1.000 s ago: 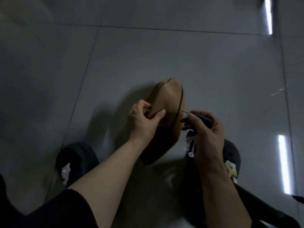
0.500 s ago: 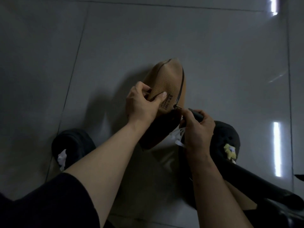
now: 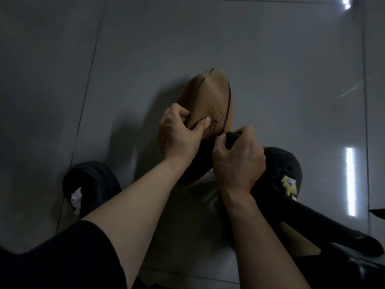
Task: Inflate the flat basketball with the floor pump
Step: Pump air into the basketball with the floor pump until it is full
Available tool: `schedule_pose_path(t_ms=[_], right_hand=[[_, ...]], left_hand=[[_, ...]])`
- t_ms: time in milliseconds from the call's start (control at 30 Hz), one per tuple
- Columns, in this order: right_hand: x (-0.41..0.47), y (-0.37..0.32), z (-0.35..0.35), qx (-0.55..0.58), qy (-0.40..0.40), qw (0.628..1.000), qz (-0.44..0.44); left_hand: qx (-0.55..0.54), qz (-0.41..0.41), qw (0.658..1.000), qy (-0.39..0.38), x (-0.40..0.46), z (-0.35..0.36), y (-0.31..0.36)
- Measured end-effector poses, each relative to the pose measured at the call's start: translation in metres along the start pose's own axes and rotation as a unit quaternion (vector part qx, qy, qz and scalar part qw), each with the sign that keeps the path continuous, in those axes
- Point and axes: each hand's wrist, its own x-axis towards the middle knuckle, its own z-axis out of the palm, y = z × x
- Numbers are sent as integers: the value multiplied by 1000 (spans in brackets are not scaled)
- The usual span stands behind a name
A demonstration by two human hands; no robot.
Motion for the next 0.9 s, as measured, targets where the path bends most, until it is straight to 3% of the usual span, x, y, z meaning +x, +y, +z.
schedule_pose_path(t_ms=[67,167,267,333,433,500,600,733,767,900], right_hand=[[2,-3,0,-25,-17,1000,2],[12,1,10,77,-46,988,123],[21,12,21,254,-62,924,278],[23,16,27,284,-65,906,307],[24,17,26,270,-67,932,230],[22,18,22,209,-59,968,124],[26,23,22,198,-69,976,61],[36,21,25,355,-144,900,207],[38,22,27,358,-157,895,214],[39,28,33,297,-157,934,120]], left_hand=[[5,8,1000,5,0,0,0],[-10,23,1000,-15,-3,0,-2],[-7,78,993,-90,-8,-6,-10],[61,147,973,-167,-7,-12,-15],[236,278,901,-234,5,-14,-8],[283,299,877,-248,17,-13,-2],[296,278,871,-278,29,-14,2],[284,276,885,-245,31,-17,1],[277,282,887,-237,30,-16,-1],[252,311,890,-219,27,-12,-8]])
